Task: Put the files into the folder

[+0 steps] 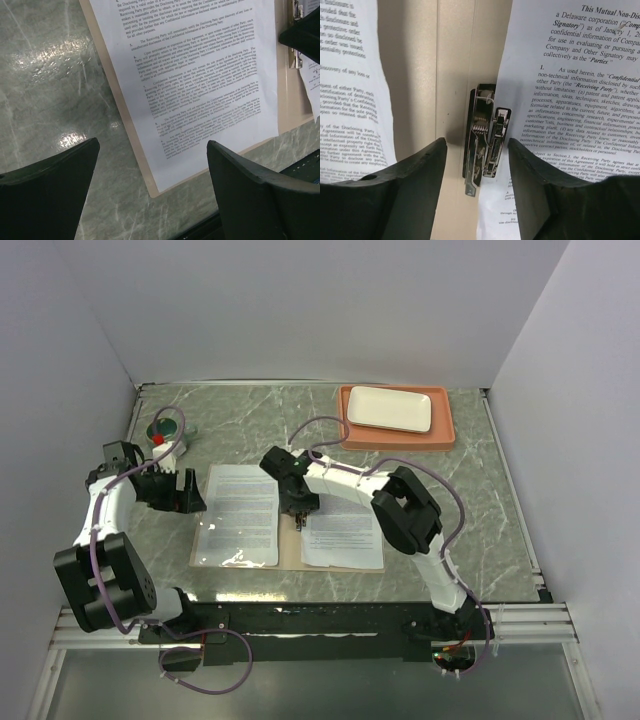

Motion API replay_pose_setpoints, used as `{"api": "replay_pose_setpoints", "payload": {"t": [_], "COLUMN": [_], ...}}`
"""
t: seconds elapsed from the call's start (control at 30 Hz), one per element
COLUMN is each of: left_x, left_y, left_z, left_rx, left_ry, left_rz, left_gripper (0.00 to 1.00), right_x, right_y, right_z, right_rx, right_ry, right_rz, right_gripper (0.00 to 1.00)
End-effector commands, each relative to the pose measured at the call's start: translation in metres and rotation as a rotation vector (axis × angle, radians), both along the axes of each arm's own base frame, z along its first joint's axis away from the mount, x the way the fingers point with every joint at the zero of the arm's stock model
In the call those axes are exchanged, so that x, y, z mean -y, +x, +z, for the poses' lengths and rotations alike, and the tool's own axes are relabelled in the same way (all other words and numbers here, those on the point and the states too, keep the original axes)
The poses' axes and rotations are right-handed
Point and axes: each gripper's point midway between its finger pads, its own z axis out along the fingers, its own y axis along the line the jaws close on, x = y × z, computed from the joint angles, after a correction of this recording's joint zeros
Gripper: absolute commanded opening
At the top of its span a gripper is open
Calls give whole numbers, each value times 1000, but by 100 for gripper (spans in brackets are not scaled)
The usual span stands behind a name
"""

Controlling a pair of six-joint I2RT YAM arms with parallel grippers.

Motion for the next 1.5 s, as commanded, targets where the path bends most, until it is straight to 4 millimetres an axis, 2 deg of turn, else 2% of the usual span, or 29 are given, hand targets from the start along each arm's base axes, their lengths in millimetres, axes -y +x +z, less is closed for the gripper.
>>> {"api": "replay_pose_setpoints", "payload": {"t": [0.0,0.27,0.37,0.4,0.5,0.8,1.03,1.1,1.17,1.2,1.23,1.3,1.33,1.4,1.43,1.47], "left_x": [-4,-3,-4,-5,-6,-8,-10,-11,-11,-12,-13,-14,-15,-17,-20,-20], "left_y": [2,0,0,-1,-2,-5,-5,-4,-4,-4,-3,-2,-1,2,2,2], "left_z": [-1,3,2,0,-4,-5,-4,-6,-5,-6,-6,-5,-4,-3,-4,-5], "left_rx": [27,35,38,34,28,27,23,22,20,12,10,5,7,12,9,6], "left_ry": [31,34,41,47,56,76,83,89,89,88,89,91,96,107,115,120], "left_rz": [-12,-23,-24,-24,-23,-18,-4,0,0,4,5,6,12,20,31,33], "left_gripper": [96,96,95,95,95,95,95,95,95,95,95,95,96,96,97,97], "right_x": [-2,-4,-5,-4,-1,14,16,14,19,13,19,14,23,17,26,21], "right_y": [2,-1,-3,-4,-6,-13,-11,-11,-18,-13,-21,-20,-26,-26,-31,-34], "right_z": [3,1,-1,-2,-5,-18,-16,-15,-23,-16,-24,-22,-31,-30,-40,-37], "right_rx": [10,-7,-19,-26,-39,-66,-55,-46,-57,-29,-51,-35,-54,-47,-69,-75], "right_ry": [-22,-15,-13,-17,-38,-122,-157,-134,-127,-77,-78,-19,-28,36,32,75], "right_rz": [-23,-31,-33,-34,-44,-53,-40,-42,-37,-36,-35,-31,-39,-37,-49,-41], "right_gripper": [59,57,52,46,37,36,33,26,25,25,25,24,22,21,21,20]}}
